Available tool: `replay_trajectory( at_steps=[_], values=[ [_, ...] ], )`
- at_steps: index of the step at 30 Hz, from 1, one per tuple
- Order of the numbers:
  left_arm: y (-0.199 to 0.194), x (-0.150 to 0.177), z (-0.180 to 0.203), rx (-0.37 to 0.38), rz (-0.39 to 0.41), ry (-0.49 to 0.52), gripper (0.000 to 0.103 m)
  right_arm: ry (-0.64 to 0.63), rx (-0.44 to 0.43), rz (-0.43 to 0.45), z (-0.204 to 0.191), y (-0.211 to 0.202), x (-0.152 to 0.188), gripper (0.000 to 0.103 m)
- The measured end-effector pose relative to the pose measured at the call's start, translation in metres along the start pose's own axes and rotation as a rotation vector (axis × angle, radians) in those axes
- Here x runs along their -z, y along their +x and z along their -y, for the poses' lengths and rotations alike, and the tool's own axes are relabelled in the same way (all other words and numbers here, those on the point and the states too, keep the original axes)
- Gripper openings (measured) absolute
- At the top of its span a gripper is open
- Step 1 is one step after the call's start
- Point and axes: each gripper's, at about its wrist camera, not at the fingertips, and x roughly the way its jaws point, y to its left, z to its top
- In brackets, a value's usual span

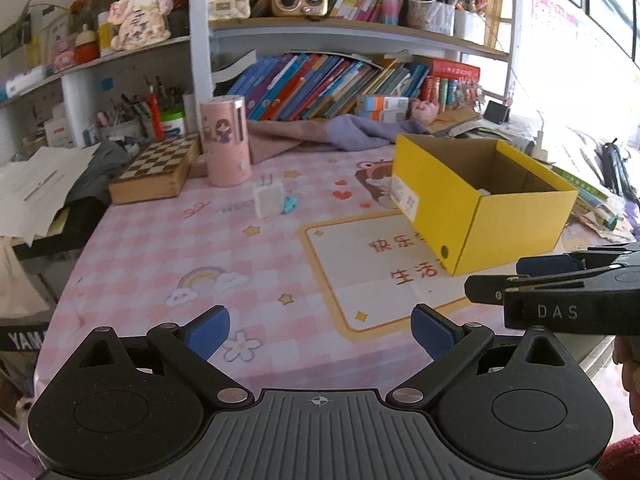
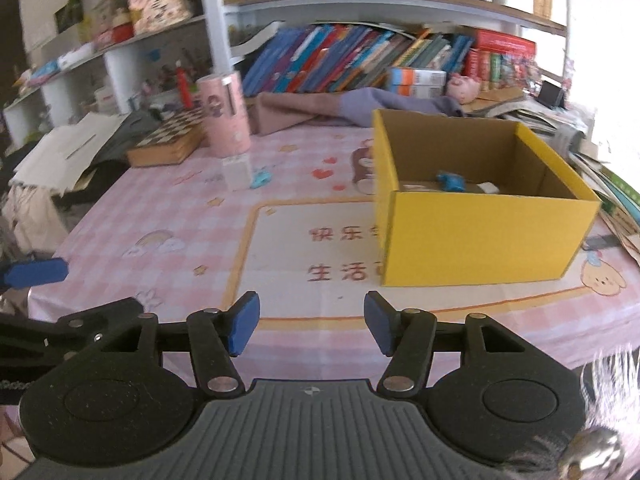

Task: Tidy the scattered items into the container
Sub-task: 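Lift both open tools out of the yellow box and back away, then move both open tools toward the white charger plug and teal piece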

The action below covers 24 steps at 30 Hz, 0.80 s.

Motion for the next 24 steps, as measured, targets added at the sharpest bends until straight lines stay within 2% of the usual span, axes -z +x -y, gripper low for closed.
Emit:
replay_trajectory(
  at_steps=[11,24],
  values=[
    [-0.008,0.006,-0.024,-0.064,-0.004,-0.059,0.099,-0.072,-0.057,-0.026,-0.03,0.01,-0.003,0.058],
    [-0.008,0.003,-0.03,-0.073,0.008,-0.059,0.099,-0.077,-0.07,-0.021,-0.039,0.015,-0.007,0.058]
  ],
)
